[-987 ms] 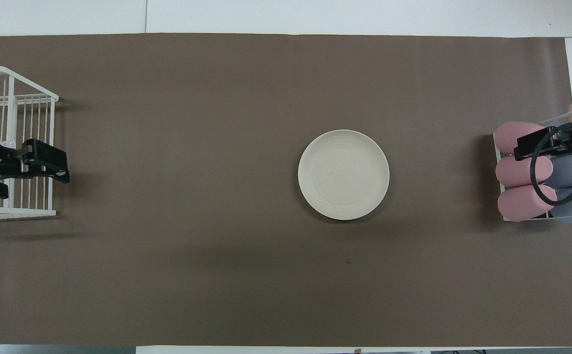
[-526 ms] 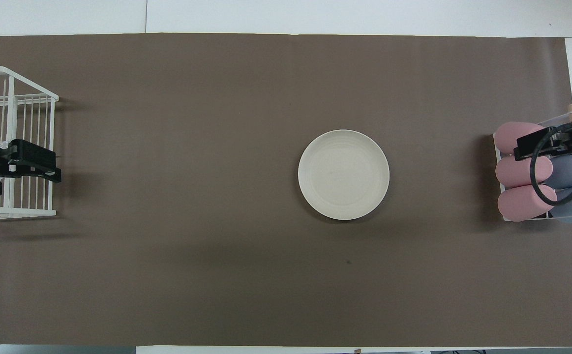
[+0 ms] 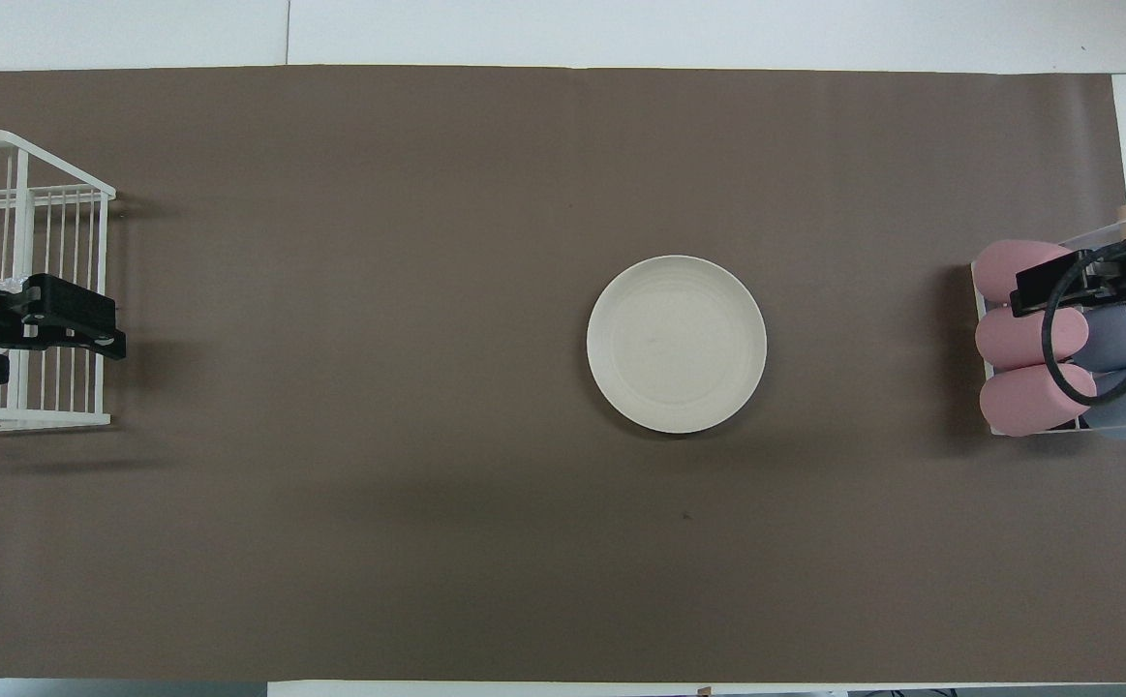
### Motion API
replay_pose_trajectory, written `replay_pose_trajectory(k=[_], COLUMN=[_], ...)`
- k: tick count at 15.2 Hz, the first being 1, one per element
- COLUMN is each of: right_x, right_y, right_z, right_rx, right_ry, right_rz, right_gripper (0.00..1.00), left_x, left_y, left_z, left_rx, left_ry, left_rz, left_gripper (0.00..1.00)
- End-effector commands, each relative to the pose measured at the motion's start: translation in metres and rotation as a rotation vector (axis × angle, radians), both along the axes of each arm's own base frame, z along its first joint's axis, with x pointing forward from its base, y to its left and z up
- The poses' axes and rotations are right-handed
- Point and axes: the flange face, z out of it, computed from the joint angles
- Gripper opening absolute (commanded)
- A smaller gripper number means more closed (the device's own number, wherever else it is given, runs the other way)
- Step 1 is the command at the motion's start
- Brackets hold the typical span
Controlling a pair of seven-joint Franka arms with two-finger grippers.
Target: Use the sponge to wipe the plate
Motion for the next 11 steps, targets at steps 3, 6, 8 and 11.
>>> replay_pose_trajectory(k=[3,6,8,11], right_x=[-0.0067,-0.0067,-0.0067,-0.0067], right_y=[0.0002,0.0010,0.0002,0.0002], right_z=[0.0007,0.0007,0.0007,0.0007], right_rx=[-0.014,-0.014,-0.014,-0.014], right_ry=[0.005,0.005,0.005,0.005], right_rz=[0.004,0.004,0.003,0.001], right_gripper=[1.00,1.00,1.00,1.00], left_x=[-0.0010,-0.0029,-0.0037,-0.0044], left_y=[0.0012,-0.0021,0.0018,0.0003], left_z=[0.0042,0.0058,0.0087,0.0095], left_rx=[-0.009,-0.004,-0.007,-0.007], left_ry=[-0.019,-0.023,-0.032,-0.033], left_rz=[-0.008,-0.015,-0.006,-0.008], left_gripper=[1.00,1.00,1.00,1.00])
